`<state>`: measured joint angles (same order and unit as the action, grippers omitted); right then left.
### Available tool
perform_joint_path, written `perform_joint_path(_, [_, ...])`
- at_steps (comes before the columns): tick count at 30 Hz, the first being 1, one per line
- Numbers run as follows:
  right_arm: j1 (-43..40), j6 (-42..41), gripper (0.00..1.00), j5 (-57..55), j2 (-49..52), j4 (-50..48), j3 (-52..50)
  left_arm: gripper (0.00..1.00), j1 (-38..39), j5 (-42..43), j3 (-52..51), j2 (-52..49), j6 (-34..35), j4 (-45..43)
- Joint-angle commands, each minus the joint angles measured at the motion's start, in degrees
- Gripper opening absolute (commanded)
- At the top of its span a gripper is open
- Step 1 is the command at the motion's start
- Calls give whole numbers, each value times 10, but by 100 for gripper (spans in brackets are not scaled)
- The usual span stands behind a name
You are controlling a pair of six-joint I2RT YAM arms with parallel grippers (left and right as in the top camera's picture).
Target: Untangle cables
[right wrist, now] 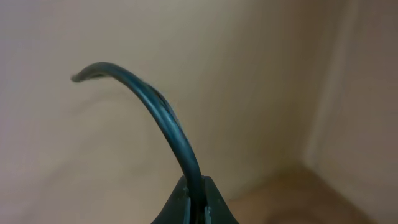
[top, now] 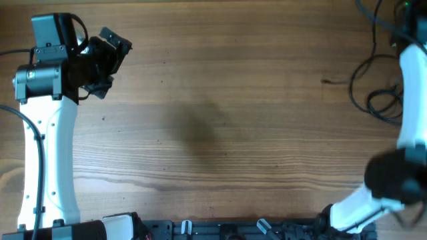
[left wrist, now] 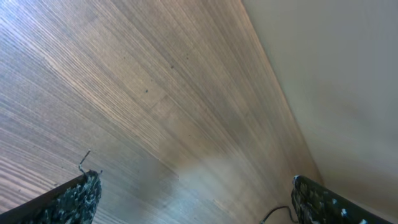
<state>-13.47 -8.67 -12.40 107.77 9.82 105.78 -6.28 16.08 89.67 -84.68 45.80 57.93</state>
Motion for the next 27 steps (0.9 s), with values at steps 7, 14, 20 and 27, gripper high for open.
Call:
perform_joint_path(7, [-61, -48, 4, -70, 164, 48, -4, 100, -2, -7, 3, -2, 3, 0])
perform_joint_path(14, [-78, -55, 4, -66, 71, -34, 72, 100, -2, -7, 3, -2, 3, 0])
perform_joint_path(20, [-79, -65, 4, -69, 58, -104, 82, 100, -2, -7, 3, -2, 3, 0])
perform_joint_path(27, [-79, -68, 15, -31, 177, 151, 81, 100, -2, -7, 3, -2, 3, 0])
